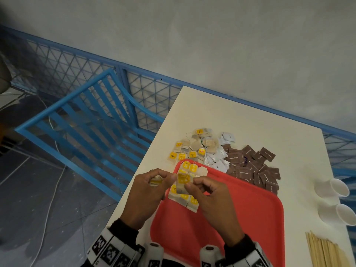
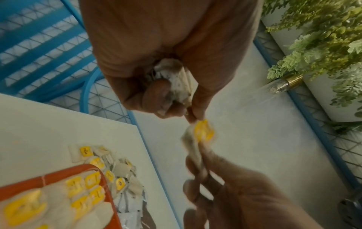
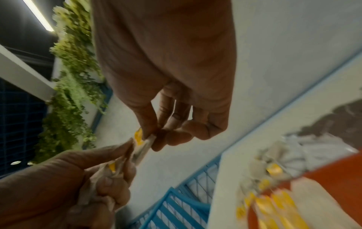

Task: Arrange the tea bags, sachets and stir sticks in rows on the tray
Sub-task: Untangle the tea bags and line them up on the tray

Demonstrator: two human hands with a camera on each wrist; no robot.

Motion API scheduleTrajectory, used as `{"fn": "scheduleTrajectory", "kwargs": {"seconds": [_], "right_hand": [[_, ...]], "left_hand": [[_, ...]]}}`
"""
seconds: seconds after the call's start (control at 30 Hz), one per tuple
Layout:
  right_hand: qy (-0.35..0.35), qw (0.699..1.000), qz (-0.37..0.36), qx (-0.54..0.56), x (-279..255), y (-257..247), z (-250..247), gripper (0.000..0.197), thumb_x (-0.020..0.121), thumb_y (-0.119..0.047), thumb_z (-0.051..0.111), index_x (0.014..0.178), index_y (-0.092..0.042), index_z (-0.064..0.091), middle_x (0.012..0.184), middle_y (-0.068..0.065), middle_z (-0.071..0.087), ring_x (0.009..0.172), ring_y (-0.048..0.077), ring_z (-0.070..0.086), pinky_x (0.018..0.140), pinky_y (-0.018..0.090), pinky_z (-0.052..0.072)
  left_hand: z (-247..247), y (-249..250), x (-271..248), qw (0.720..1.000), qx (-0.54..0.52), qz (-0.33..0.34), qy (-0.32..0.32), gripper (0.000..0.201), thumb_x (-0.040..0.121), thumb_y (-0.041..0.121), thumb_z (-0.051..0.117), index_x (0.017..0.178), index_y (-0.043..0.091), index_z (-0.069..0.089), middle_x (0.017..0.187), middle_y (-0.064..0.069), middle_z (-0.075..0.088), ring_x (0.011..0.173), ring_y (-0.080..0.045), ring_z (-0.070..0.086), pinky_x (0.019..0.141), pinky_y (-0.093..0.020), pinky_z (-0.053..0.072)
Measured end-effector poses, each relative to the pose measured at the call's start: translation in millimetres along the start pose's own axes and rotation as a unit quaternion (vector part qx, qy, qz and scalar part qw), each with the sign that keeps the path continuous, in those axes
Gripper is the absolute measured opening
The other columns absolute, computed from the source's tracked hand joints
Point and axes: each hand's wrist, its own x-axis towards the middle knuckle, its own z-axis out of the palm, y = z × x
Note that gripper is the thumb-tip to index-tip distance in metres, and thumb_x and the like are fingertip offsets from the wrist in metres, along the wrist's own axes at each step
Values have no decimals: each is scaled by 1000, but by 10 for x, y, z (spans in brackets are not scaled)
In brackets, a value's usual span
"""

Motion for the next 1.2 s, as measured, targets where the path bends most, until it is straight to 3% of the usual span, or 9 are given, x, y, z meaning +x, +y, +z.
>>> {"fn": "scheduleTrajectory", "kwargs": {"seconds": [0.13, 0.23, 0.43, 0.57, 0.77, 0.9, 1.03, 1.13, 1.2], "right_hand": [[2, 988, 134, -81, -20, 789, 168, 38, 83, -13, 74, 52, -30, 60, 50, -16, 48, 55, 0, 43, 58, 25, 37], [-6, 967, 239, -93, -88, 1221, 354, 40, 80, -11, 76, 48, -24, 56, 44, -16, 43, 48, -2, 36, 54, 22, 32], [25, 962, 245, -120, 25, 1386, 670, 26, 78, -14, 74, 63, -1, 57, 57, -6, 50, 53, 4, 41, 52, 21, 34], [61, 950, 257, -165, 55, 1400, 756, 23, 77, -16, 74, 66, -9, 55, 60, -6, 55, 58, 11, 48, 49, 15, 34], [55, 941, 269, -199, 37, 1355, 813, 35, 78, -27, 71, 71, -22, 37, 73, -2, 56, 69, 22, 52, 55, 30, 35], [46, 959, 191, -202, 35, 1044, 682, 33, 80, -23, 72, 71, -21, 41, 63, -7, 51, 62, 16, 48, 56, 31, 36], [23, 983, 40, -180, -1, 444, 415, 23, 83, -19, 76, 76, -17, 54, 51, -6, 49, 49, 6, 44, 49, 16, 32], [-26, 980, -75, -184, -60, 31, 225, 13, 84, -23, 75, 83, -24, 62, 59, -14, 51, 54, 2, 46, 55, 11, 33], [-82, 955, -132, -254, -119, -92, 149, 15, 85, -38, 68, 98, -32, 64, 80, -17, 53, 72, -2, 49, 67, 13, 38]], "left_hand": [[-248, -213, -5, 998, 14, -55, 38, 18, 88, 34, 70, 73, 27, 72, 55, -6, 55, 52, -17, 47, 48, -26, 38], [-393, -334, -33, 995, 38, -92, 25, 18, 90, 36, 66, 75, 30, 74, 55, -4, 56, 52, -16, 48, 47, -26, 39], [-576, -581, -93, 984, 105, -145, -9, 24, 92, 38, 64, 73, 30, 75, 60, 1, 62, 51, -6, 55, 48, -21, 41], [-622, -626, -85, 984, 107, -144, -12, 27, 94, 40, 61, 73, 29, 75, 66, -2, 62, 52, -7, 56, 49, -21, 43], [-592, -540, -45, 983, -8, -179, -31, 49, 91, 60, 46, 85, 22, 76, 78, -5, 63, 62, -18, 57, 52, -29, 42], [-527, -487, -14, 958, -127, -248, -61, 71, 91, 66, 33, 99, 9, 75, 83, -10, 64, 64, -21, 59, 51, -27, 42], [-381, -433, 22, 929, -214, -281, -105, 84, 87, 75, 26, 110, 6, 69, 83, -11, 64, 65, -21, 61, 52, -27, 44], [-183, -350, 28, 922, -232, -282, -127, 86, 87, 76, 22, 110, 7, 67, 84, -13, 65, 65, -22, 63, 54, -27, 47], [-36, -315, 14, 920, -240, -277, -138, 85, 85, 76, 23, 110, 8, 67, 85, -14, 66, 66, -22, 62, 56, -28, 48]]}}
